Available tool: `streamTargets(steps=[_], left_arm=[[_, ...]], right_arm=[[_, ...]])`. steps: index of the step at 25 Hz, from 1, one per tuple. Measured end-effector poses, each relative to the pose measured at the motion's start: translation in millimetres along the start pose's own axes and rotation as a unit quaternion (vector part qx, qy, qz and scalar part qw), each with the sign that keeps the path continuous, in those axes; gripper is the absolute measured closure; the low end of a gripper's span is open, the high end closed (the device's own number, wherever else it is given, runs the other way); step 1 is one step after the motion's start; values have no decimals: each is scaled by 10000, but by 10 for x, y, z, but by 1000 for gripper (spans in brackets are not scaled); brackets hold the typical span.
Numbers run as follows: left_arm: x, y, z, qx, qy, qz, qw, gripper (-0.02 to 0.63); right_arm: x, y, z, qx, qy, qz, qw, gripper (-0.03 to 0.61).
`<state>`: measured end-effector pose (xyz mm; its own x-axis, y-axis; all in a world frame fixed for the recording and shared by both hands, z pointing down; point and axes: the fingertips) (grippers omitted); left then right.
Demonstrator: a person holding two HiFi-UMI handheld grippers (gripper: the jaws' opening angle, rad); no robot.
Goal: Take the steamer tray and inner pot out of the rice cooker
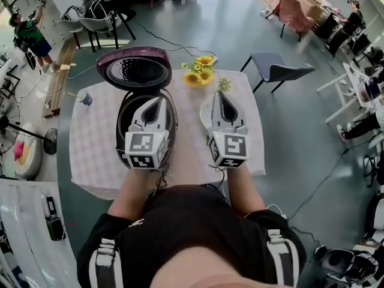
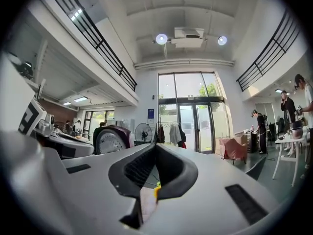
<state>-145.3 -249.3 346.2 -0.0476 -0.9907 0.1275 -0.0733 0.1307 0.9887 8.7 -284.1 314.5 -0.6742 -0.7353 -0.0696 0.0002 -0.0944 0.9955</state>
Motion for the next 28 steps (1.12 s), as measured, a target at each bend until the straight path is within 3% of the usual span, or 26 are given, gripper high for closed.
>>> streamTargets(steps=[14, 19, 28], left_arm=[[-587, 163, 1265, -240, -684, -63, 9973, 611], [-776, 277, 1726, -331, -948, -18, 9949, 611], [-950, 498, 2333, -420, -1132, 75, 9927, 609]], right_arm=[[456, 6, 1139, 99, -486, -12, 9988, 578], [648, 98, 1499, 839, -839, 32, 9929, 578], [839, 260, 1876, 853, -805, 224, 9928, 578]])
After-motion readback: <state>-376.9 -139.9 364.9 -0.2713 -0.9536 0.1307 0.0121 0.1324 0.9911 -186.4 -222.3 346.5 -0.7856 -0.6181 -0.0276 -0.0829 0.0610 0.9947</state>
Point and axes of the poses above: the fingertips, and each gripper's own axes: x forward along the fingers, z to its left, y out of its underside, and after that the axes turned 14 degrees about -y, right-handed
